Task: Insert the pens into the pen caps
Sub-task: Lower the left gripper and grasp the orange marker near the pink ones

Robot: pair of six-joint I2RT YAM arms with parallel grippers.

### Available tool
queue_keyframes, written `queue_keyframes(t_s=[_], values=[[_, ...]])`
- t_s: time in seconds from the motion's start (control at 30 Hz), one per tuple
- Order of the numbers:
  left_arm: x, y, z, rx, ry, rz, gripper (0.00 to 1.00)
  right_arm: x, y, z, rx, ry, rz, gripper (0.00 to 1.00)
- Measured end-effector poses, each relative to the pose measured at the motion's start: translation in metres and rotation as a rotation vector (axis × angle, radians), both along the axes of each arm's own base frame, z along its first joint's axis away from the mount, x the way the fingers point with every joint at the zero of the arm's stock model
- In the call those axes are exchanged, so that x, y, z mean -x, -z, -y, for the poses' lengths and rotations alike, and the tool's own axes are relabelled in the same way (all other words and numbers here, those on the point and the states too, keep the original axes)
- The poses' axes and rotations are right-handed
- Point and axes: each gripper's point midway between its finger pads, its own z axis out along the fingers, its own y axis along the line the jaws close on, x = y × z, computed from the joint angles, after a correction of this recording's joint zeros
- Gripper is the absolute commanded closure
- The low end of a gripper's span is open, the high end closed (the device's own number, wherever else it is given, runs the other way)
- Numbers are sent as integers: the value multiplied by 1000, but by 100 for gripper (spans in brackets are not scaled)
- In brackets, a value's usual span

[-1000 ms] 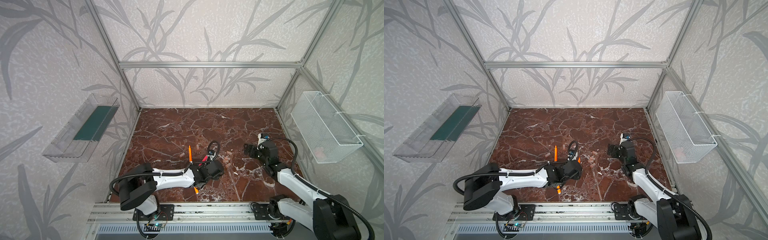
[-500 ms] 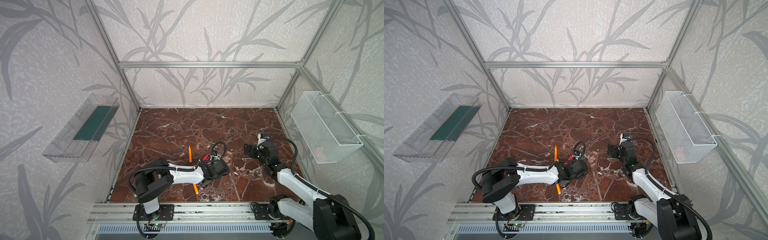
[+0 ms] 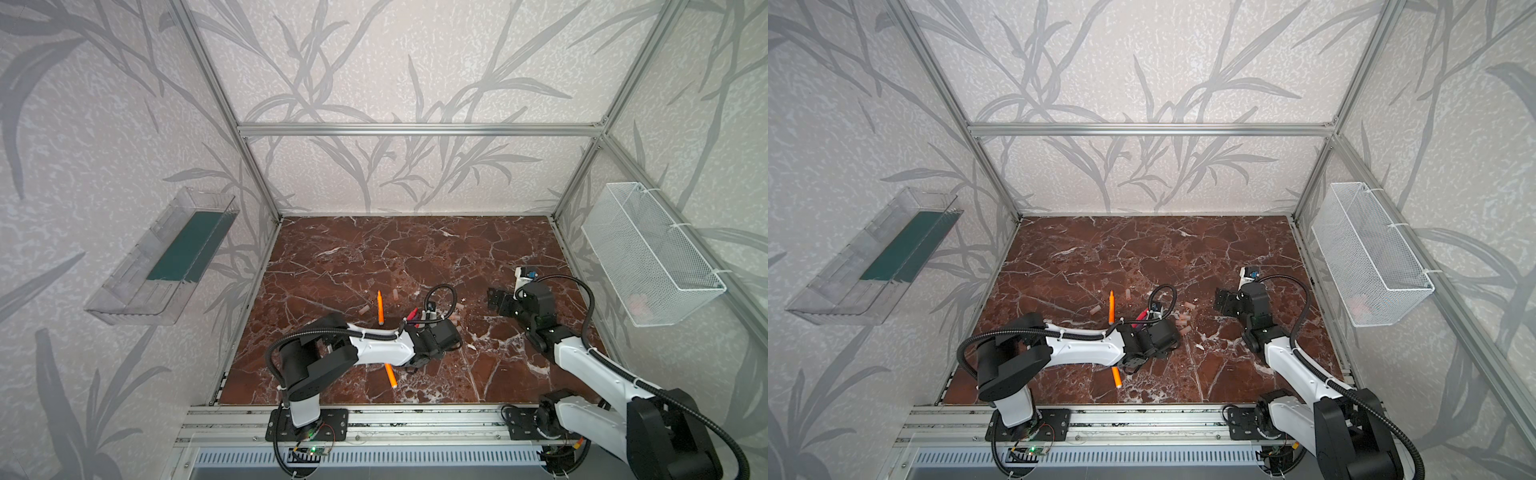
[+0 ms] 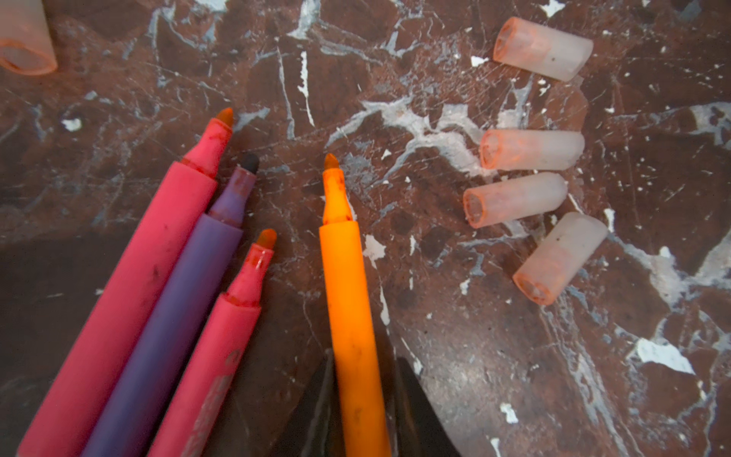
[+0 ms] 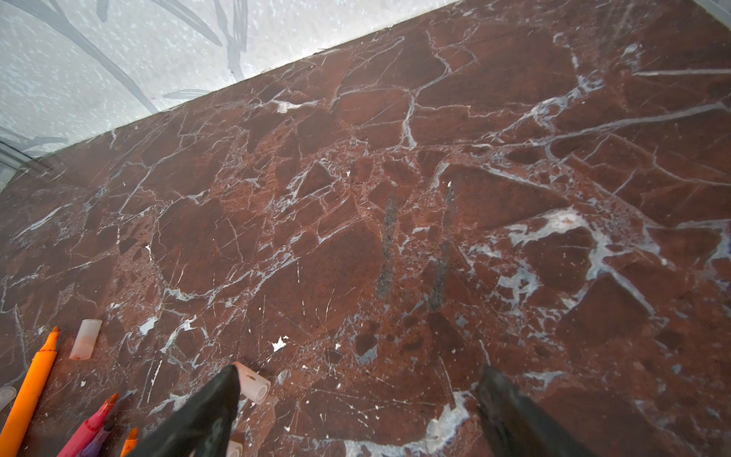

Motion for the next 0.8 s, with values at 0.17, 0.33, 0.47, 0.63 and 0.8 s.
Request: queue_keyframes(t_s=[0.17,0.33,0.47,0.63,0.8], values=[[-2,0,0,-16,-11,2,82,2,2,1,2,5,-17,9],[-4,-3,-4,-57,-20,1,87,15,-13,-14,-95,-38,-32,9],[-6,-15,-8,-88,-14,23,90,35,-48,-45,-162,-139,41,7],[-16,-68,-13,-43,-11,113,95,62,-85,-70,-252,-239,128,7],[-30,-153,-18,83,2,255,99,77,-99,-86,-325,-306,143,8]])
